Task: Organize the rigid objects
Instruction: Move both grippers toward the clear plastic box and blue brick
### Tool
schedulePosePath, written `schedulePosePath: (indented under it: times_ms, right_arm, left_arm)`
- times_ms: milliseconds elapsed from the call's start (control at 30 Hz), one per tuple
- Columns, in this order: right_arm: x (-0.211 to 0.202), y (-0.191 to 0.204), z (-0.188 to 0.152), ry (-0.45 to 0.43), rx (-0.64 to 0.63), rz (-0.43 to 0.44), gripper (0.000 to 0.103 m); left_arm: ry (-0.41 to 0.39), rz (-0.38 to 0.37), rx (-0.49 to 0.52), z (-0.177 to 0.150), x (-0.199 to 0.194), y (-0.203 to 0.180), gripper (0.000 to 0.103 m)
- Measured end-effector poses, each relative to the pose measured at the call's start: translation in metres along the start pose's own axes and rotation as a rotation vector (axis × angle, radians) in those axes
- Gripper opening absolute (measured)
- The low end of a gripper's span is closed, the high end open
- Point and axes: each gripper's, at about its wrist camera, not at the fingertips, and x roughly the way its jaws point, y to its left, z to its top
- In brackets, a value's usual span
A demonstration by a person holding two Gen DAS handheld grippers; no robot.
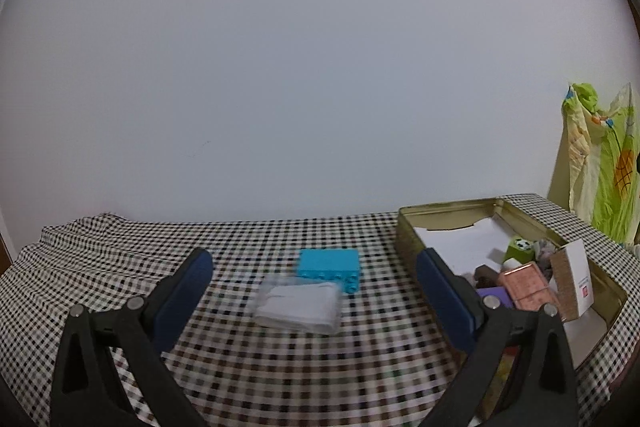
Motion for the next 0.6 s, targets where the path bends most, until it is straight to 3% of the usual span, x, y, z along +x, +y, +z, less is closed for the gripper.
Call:
schedulePosePath:
  times_ms: [600]
  right_arm:
    - [-0.009, 0.122, -0.02, 0.079, -0.018, 0.126, 0.09]
  left_arm:
    - [0.094, 0.068, -0.148, -0.006, 0.027, 0.116, 0.103]
